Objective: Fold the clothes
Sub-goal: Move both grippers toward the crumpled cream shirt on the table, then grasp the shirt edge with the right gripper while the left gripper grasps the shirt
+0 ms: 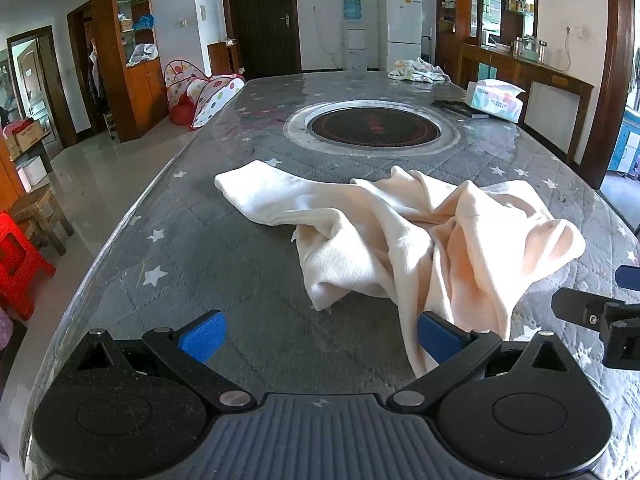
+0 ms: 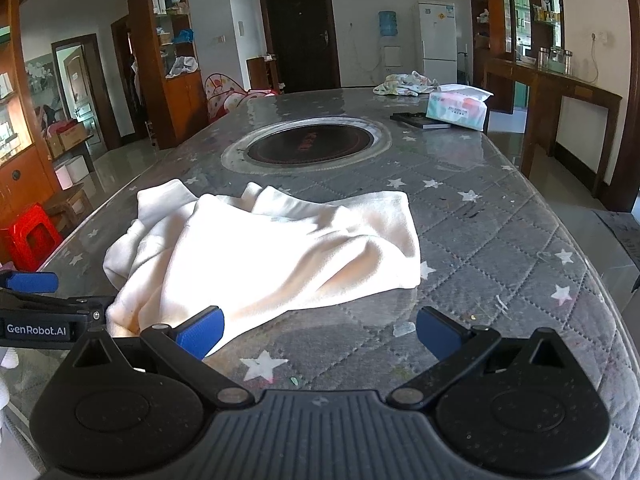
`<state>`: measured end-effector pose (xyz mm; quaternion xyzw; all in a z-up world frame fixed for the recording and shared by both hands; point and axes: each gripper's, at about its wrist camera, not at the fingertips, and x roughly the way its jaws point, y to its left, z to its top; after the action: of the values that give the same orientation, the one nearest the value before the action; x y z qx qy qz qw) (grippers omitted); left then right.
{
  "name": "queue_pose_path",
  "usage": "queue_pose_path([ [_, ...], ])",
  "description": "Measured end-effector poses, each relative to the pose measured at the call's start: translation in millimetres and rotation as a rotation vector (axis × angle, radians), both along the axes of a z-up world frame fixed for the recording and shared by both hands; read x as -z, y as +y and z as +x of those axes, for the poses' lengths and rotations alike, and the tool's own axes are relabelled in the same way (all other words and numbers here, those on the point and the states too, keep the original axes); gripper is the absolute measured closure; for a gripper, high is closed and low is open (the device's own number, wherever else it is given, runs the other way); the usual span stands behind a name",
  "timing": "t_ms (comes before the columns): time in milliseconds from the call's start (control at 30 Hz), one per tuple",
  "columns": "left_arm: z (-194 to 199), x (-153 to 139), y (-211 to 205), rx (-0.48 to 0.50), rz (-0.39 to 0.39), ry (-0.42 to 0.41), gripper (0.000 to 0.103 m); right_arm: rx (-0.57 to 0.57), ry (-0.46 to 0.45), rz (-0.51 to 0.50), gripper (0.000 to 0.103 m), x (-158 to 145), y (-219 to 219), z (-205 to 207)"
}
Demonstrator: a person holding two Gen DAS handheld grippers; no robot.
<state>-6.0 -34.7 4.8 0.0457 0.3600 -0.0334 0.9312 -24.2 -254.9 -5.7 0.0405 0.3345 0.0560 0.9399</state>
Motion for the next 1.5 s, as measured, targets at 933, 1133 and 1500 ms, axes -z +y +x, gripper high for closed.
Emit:
queue_pose_path([
  [933, 22, -14, -7, 0.078, -0.007, -0.061, 0.010, -0.049, -0.031, 0.016, 0.010, -12, 9, 29],
  [1133, 27, -17, -5, 0.128, -0.050, -0.060, 0.032, -0.100, -0.034, 0.045, 0.023, -20, 17, 49],
  [1500, 38, -15, -10, 0.224, -0.103, -0.035, 0.055, -0.212, 0.002, 0.080, 0.048, -16, 39, 86],
])
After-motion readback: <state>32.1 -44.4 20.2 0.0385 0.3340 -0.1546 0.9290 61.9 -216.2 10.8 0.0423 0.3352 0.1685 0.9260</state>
